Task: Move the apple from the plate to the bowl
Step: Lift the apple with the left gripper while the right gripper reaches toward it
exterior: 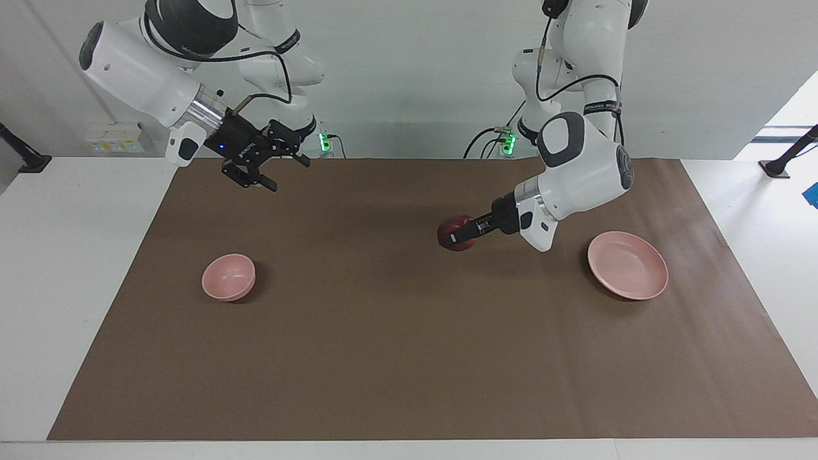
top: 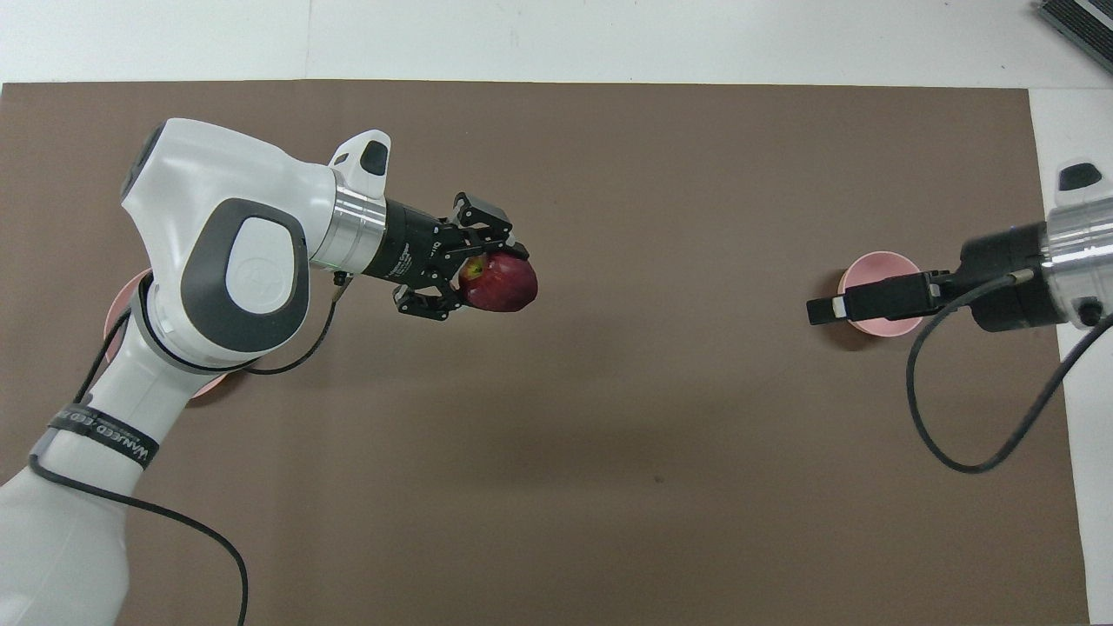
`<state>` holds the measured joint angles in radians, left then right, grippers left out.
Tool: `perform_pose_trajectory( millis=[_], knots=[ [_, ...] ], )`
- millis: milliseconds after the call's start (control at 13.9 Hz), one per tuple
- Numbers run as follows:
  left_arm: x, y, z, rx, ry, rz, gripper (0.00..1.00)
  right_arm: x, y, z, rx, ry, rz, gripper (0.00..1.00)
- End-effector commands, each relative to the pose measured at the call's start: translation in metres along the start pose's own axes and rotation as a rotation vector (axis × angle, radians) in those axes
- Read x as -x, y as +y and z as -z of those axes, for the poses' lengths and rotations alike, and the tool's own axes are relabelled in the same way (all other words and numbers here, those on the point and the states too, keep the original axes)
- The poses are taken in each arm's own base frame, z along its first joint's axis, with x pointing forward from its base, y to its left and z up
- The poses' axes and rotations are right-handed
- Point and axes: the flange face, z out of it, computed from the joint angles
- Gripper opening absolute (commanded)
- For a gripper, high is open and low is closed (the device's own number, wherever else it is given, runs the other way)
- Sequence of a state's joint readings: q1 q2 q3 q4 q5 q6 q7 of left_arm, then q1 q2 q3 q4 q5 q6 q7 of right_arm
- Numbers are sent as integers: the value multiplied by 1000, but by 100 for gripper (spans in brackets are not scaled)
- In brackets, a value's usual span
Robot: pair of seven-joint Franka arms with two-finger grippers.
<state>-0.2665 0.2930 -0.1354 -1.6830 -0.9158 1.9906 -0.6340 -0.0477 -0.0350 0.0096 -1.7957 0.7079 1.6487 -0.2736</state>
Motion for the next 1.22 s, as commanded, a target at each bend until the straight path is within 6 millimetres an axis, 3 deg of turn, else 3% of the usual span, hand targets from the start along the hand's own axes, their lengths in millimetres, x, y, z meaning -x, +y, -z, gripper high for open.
perform_pose_trajectory(
  millis=[0, 215, 430, 717, 860, 1147],
  knots=[
    [14, 21, -10, 94, -75, 65, 0, -6, 15, -19, -125, -13, 29, 100],
    [28, 26, -20, 141, -164, 138, 0, -12, 21, -43, -200, -35, 88, 100],
    [55, 36, -40, 163, -241, 176, 0, -12, 25, -63, -317, -28, 51, 100],
    [85, 38, -62, 112, -300, 149, 0, -5, 21, -70, -423, -24, -3, 100],
    [114, 40, -86, 83, -330, 138, 0, 5, 18, -73, -454, -66, -42, 100],
    [133, 44, -102, 100, -364, 175, 0, 14, 19, -74, -467, -84, -45, 100]
  ],
)
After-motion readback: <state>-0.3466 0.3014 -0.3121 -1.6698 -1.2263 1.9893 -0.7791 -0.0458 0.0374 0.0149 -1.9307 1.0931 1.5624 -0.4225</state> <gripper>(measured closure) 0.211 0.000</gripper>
